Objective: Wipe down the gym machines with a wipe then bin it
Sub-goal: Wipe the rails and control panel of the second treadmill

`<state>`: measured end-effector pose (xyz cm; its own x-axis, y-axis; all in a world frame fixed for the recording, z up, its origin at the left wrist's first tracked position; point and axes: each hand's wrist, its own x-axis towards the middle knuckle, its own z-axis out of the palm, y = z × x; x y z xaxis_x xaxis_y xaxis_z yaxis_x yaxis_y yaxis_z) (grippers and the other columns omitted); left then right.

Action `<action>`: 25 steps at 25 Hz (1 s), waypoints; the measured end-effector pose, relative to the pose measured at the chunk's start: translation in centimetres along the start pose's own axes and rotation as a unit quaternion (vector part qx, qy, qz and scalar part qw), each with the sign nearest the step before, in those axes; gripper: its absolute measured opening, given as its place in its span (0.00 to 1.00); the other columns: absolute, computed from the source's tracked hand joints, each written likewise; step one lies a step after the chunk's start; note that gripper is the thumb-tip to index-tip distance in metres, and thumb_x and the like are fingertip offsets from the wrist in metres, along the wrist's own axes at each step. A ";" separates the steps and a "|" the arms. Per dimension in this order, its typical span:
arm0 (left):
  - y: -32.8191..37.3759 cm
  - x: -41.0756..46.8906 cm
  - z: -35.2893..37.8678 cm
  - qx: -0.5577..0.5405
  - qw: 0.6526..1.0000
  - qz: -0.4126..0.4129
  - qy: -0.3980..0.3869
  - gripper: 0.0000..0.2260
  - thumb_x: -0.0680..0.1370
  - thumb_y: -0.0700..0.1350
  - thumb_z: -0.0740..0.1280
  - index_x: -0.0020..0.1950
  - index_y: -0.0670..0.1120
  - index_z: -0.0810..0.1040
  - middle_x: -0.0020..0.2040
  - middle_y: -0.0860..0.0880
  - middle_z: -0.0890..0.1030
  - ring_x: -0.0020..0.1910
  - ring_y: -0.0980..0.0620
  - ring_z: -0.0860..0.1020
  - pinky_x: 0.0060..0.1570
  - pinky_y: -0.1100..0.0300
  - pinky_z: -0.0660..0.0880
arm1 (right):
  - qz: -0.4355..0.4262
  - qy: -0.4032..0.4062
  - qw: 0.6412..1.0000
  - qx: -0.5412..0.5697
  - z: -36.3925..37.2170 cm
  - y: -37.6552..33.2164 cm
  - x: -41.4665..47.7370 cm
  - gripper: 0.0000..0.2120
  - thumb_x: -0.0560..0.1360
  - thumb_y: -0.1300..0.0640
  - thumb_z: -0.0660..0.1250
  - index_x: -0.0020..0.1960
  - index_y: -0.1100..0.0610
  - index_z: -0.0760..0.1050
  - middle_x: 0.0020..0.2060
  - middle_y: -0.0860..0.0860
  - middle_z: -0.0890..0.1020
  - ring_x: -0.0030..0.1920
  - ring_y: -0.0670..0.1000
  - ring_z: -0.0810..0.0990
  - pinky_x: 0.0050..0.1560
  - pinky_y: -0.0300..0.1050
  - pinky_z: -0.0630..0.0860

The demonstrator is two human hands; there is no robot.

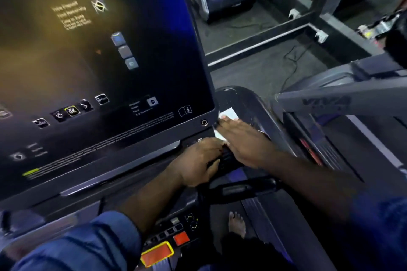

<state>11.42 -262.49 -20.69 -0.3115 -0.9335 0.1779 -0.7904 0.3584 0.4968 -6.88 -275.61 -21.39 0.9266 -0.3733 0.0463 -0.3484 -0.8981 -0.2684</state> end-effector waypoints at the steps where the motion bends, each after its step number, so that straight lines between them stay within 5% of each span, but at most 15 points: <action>1: -0.1 0.1 -0.2 -0.007 1.000 -0.005 -0.006 0.06 0.77 0.35 0.67 0.51 0.36 0.82 0.56 0.40 0.82 0.61 0.40 0.78 0.69 0.51 0.72 | -0.023 -0.030 0.999 -0.014 -0.6 0.3 -0.8 0.31 0.83 0.54 0.61 0.83 0.57 0.57 0.82 0.52 0.60 0.82 0.51 0.57 0.81 0.50 0.53; 5: -0.1 -0.1 -0.2 -0.018 1.000 -0.012 -0.014 0.04 0.76 0.36 0.67 0.45 0.38 0.81 0.51 0.41 0.82 0.57 0.39 0.79 0.63 0.49 0.75 | 0.028 -0.067 0.996 -0.053 -1.7 4.0 0.1 0.35 0.84 0.40 0.49 0.85 0.54 0.43 0.84 0.50 0.47 0.84 0.49 0.44 0.83 0.51 0.47; 8: -0.1 -0.2 0.1 -0.021 0.999 -0.016 -0.023 0.05 0.75 0.37 0.65 0.42 0.39 0.79 0.49 0.41 0.80 0.53 0.39 0.79 0.58 0.47 0.76 | 0.048 -0.074 0.994 -0.057 -1.1 3.8 4.3 0.38 0.82 0.36 0.43 0.84 0.57 0.49 0.84 0.55 0.49 0.84 0.54 0.44 0.82 0.56 0.49; 11: -0.1 -0.1 0.0 -0.012 1.000 -0.013 -0.015 0.03 0.74 0.36 0.66 0.41 0.40 0.78 0.47 0.42 0.80 0.50 0.39 0.78 0.55 0.47 0.76 | -0.027 -0.074 0.996 -0.046 -0.6 1.7 3.1 0.30 0.85 0.42 0.48 0.83 0.56 0.58 0.83 0.55 0.58 0.84 0.53 0.49 0.83 0.54 0.50; 14: -0.3 -0.2 0.3 -0.018 1.000 -0.009 -0.016 0.04 0.75 0.36 0.66 0.43 0.38 0.80 0.49 0.42 0.81 0.52 0.39 0.79 0.56 0.46 0.76 | -0.061 -0.086 0.994 -0.012 -1.8 2.3 -1.0 0.29 0.86 0.45 0.49 0.85 0.49 0.49 0.84 0.46 0.52 0.83 0.46 0.46 0.83 0.50 0.46; 18: -0.5 -0.2 0.4 -0.022 1.000 -0.001 0.005 0.04 0.76 0.35 0.67 0.45 0.37 0.82 0.51 0.42 0.82 0.57 0.41 0.79 0.60 0.50 0.76 | 0.046 -0.012 0.999 0.017 -1.7 5.2 2.6 0.26 0.86 0.46 0.47 0.83 0.47 0.60 0.81 0.44 0.64 0.82 0.44 0.56 0.83 0.52 0.47; 21: -0.4 -0.2 0.4 -0.008 1.000 0.002 0.005 0.05 0.77 0.35 0.67 0.47 0.37 0.82 0.52 0.41 0.82 0.58 0.41 0.79 0.62 0.51 0.75 | 0.094 0.031 0.993 0.068 0.4 3.2 5.4 0.22 0.83 0.57 0.60 0.76 0.55 0.72 0.75 0.53 0.74 0.79 0.52 0.66 0.81 0.55 0.56; 23: -0.3 -0.3 0.4 0.004 1.000 -0.003 -0.002 0.06 0.79 0.36 0.66 0.50 0.36 0.83 0.55 0.41 0.83 0.61 0.41 0.79 0.64 0.51 0.75 | 0.031 0.040 0.996 0.071 1.4 2.2 3.6 0.21 0.79 0.63 0.63 0.72 0.58 0.76 0.72 0.54 0.77 0.77 0.52 0.69 0.80 0.53 0.62; 25: 0.1 -0.2 0.2 0.038 0.999 0.004 -0.007 0.10 0.81 0.39 0.65 0.56 0.36 0.83 0.62 0.40 0.82 0.68 0.42 0.76 0.68 0.49 0.74 | -0.031 0.026 0.997 0.063 0.6 3.0 1.0 0.22 0.82 0.57 0.62 0.76 0.54 0.73 0.75 0.49 0.74 0.78 0.48 0.67 0.80 0.45 0.58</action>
<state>11.36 -262.25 -20.86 -0.3260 -0.9301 0.1691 -0.8248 0.3672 0.4300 -6.92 -278.47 -22.76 0.9363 -0.3316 0.1155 -0.2664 -0.8851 -0.3816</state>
